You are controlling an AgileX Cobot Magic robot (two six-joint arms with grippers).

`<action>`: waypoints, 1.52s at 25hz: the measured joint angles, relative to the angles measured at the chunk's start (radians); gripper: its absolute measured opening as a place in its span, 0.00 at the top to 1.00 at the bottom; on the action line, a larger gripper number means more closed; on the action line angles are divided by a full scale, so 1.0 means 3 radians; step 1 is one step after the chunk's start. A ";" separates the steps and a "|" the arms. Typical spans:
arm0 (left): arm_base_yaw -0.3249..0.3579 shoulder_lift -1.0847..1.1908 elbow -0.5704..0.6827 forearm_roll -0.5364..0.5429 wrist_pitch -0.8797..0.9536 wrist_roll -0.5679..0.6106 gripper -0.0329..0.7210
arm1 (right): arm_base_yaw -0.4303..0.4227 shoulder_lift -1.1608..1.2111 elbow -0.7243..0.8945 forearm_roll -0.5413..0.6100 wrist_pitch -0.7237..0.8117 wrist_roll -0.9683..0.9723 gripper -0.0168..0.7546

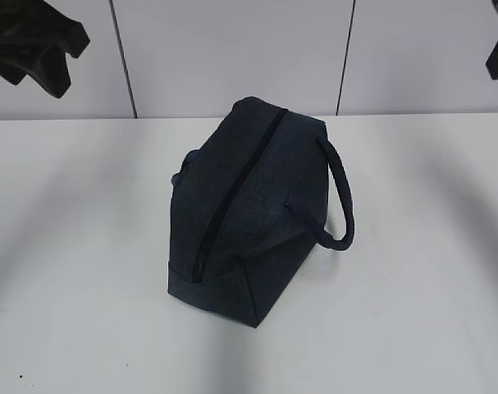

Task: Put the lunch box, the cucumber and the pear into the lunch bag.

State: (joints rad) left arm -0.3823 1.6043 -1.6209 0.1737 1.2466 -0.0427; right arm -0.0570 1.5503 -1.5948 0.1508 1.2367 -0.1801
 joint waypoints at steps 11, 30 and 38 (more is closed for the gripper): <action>0.0000 -0.0742 0.0955 -0.0043 -0.0001 -0.0004 0.50 | 0.0000 -0.1343 0.0665 -0.0294 0.0047 0.0103 0.50; 0.0000 -0.3087 0.2657 -0.0369 -0.0481 -0.0004 0.50 | 0.0000 -0.3636 0.2744 -0.0556 -0.0090 0.0128 0.51; 0.0000 -0.4047 0.3461 -0.0438 -0.0565 -0.0004 0.50 | 0.0000 -0.4420 0.3475 -0.0562 -0.0158 0.0169 0.51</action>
State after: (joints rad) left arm -0.3823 0.3902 -0.5825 0.0423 1.0772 -0.0439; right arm -0.0570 0.2243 -0.5522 -0.0178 1.1894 -0.1294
